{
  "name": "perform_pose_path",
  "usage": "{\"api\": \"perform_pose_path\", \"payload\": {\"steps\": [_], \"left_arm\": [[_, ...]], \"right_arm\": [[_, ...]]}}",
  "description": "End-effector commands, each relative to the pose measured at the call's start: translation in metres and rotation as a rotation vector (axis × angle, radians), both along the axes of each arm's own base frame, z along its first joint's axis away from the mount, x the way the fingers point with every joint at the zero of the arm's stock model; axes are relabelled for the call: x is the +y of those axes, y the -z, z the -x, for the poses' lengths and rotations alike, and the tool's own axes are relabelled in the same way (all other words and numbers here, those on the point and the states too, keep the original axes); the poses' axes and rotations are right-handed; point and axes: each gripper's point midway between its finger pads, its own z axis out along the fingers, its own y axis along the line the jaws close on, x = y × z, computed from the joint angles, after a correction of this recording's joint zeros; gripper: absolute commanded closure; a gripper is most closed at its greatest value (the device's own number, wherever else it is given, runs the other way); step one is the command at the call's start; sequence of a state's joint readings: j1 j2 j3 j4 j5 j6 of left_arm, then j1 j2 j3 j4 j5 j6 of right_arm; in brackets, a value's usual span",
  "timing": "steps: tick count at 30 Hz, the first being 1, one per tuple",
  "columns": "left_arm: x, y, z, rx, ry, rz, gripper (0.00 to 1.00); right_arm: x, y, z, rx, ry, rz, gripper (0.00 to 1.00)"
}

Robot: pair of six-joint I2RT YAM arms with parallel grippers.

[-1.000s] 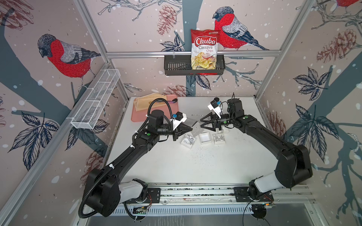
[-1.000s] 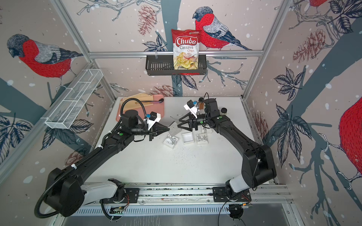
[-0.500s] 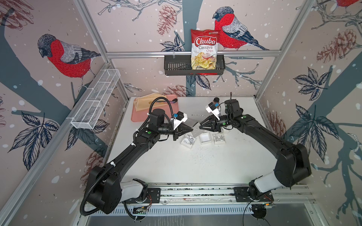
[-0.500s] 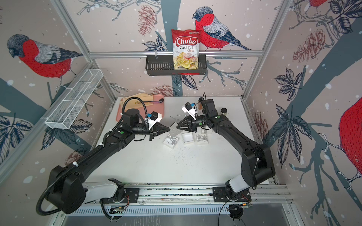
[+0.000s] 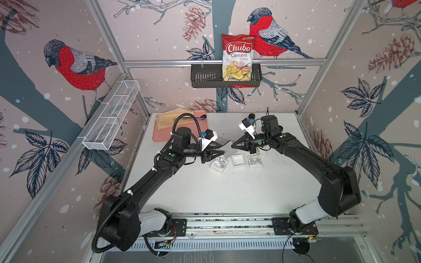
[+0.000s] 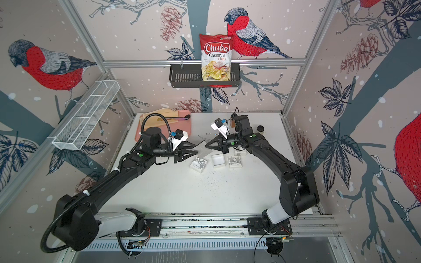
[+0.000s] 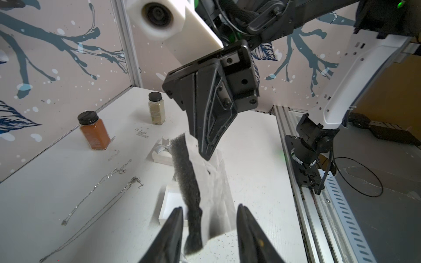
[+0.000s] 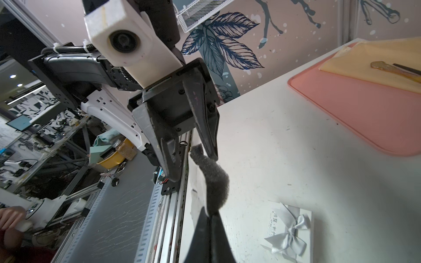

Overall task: Take the necklace out of the lift-off lid jewelry box
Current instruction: Place the inner lining in the jewelry box.

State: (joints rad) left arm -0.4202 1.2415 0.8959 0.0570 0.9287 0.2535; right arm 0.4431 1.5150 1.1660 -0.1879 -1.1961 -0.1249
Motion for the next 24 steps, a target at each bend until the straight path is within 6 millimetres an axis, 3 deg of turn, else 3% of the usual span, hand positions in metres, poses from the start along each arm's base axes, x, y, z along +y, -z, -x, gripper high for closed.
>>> {"api": "perform_pose_path", "payload": {"steps": [1,5,9,12,15,24], "left_arm": [[0.007,-0.005,-0.023,-0.019,-0.148,0.004,0.44],[0.023,-0.001,-0.049,-0.017,-0.346,-0.002,0.32],[0.053,0.007,-0.076,-0.027,-0.6,-0.001,0.28],[0.06,0.017,-0.075,-0.031,-0.641,0.007,0.28],[0.063,0.026,-0.07,-0.021,-0.645,0.011,0.28],[0.066,0.041,-0.066,-0.013,-0.656,0.018,0.28]], "right_arm": [[-0.008,-0.005,-0.032,0.024,0.177,0.013,1.0],[-0.029,0.017,-0.061,0.118,0.357,0.076,1.0],[-0.05,0.067,-0.081,0.235,0.528,0.239,1.0],[-0.061,0.105,-0.085,0.33,0.605,0.346,1.0],[-0.065,0.129,-0.081,0.403,0.626,0.383,1.0],[-0.074,0.171,-0.069,0.532,0.691,0.453,1.0]]}}
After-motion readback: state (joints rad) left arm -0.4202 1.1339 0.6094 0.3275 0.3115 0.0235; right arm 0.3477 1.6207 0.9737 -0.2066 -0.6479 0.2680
